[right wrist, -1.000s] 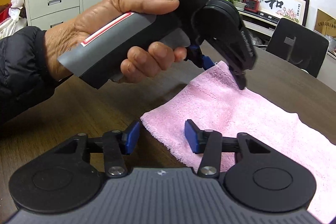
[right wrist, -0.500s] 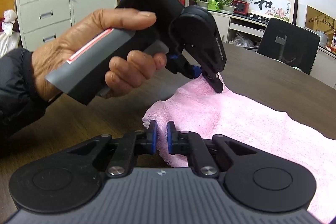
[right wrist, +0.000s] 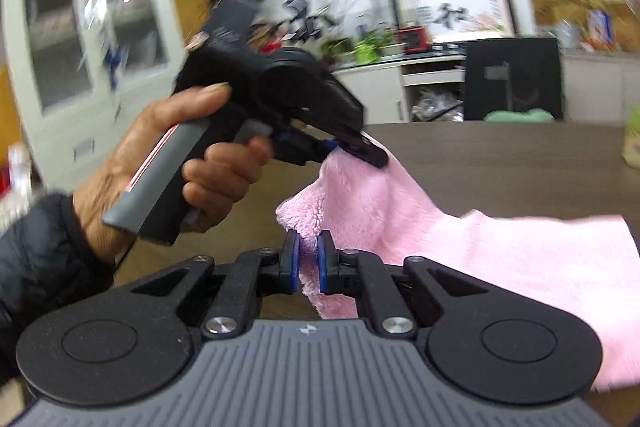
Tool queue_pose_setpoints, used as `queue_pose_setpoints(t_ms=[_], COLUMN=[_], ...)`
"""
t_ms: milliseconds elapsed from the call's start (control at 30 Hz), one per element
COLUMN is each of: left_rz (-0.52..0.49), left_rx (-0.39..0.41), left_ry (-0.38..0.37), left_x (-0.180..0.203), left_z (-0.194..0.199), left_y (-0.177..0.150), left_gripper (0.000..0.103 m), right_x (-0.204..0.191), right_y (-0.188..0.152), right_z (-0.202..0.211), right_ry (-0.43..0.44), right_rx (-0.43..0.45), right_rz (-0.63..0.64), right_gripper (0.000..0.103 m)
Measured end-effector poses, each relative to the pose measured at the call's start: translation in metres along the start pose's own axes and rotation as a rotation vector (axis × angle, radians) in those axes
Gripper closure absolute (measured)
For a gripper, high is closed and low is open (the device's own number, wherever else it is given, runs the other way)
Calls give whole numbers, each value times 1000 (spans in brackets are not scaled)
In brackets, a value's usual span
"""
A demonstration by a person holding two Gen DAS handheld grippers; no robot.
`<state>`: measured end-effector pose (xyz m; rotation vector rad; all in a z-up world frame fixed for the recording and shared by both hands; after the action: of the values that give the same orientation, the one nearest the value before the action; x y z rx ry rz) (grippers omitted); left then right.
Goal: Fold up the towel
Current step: 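Lift the held edge with both tools and fold it over the towel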
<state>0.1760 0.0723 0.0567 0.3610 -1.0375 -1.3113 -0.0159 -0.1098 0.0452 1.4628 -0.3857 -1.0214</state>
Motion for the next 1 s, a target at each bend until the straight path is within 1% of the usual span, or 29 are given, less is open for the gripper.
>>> queue_pose_setpoints(t_ms=[133,267,400,567,700,767,833,900,1000], left_rz=[-52,-100,-156,-192,-233,-256,-267,-282,-313], left_rx=[-13,-43,-82,-115,-135,-134,-120,-91,-29], left_ry=[-47,-67,-74,-77,-76,-66,-69,-88,-115], left_x=[56,101,137,160,172,177,180,184,190], left_z=[-16,-39,-66,-84,-93,-96,-94,-86,-69], left_y=[-4,-18,-39,-57,-70,-75,-75,-71,-62], left_gripper=[93,93,93,93,90,88,85,73,66], right_x=[44,93,125,148,163,166,166,167,173], right_y=[7,3,-2,-7,-16,-17,-17,-18,-20], right_z=[25,45,58,62,58,57,55,55,55], right_ry=[-46,-123,-177,-227,-254,-255,-262,-271,-279], right_rx=[46,64,71,81,46,37,32,24,17], right_rz=[-129,-244,-302,-354,-426,-432,-422,-418,-434], right_gripper=[93,93,93,93,91,90,89,87,84])
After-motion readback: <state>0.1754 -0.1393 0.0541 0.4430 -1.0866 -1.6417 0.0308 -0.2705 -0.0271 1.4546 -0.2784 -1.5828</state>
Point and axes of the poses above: each gripper's, at about its wrist camera, not at the fingertips, and z roughly against the way its jaws point, x to its right, y to its top, the point moved 4 cm from there along -z, roughly the way its jaws point, and after that the axes turned 13 degrees about x, right-handed, at the moved point
